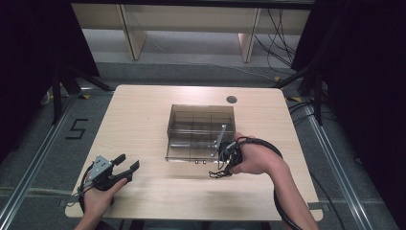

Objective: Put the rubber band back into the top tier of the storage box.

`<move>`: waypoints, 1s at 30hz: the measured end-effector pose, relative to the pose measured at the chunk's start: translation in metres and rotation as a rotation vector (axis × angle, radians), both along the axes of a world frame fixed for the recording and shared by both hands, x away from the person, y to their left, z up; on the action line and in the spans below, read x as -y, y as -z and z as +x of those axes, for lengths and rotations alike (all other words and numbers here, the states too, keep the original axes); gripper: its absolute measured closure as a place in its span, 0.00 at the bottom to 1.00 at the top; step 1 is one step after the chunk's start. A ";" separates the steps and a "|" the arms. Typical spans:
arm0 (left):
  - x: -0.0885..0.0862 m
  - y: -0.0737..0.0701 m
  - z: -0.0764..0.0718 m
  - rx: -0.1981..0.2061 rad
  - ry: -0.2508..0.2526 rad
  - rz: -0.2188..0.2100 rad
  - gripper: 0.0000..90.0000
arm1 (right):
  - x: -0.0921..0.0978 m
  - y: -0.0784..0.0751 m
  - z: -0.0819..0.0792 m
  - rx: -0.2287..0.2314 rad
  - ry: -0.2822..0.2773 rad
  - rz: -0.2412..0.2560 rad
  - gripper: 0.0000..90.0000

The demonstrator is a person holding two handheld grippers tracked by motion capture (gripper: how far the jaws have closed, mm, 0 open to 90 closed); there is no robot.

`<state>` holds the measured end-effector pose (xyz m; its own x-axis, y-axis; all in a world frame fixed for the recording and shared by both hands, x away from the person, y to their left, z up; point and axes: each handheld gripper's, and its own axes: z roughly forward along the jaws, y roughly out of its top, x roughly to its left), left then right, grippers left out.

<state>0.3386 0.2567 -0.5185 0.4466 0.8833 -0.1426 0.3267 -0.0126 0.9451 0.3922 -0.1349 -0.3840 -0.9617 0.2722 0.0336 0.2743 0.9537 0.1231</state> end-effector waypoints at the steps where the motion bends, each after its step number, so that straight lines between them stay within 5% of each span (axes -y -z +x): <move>1: 0.000 0.000 0.000 -0.002 0.000 0.001 0.38 | 0.000 -0.001 0.000 -0.001 0.008 0.000 0.99; 30: 0.000 0.000 0.000 -0.003 0.000 0.002 0.38 | 0.002 -0.020 0.009 0.033 -0.004 0.027 0.99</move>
<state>0.3383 0.2564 -0.5184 0.4457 0.8838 -0.1424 0.3297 -0.0141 0.9440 0.4010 -0.1368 -0.3638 -0.9634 0.2678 0.0090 0.2658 0.9510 0.1581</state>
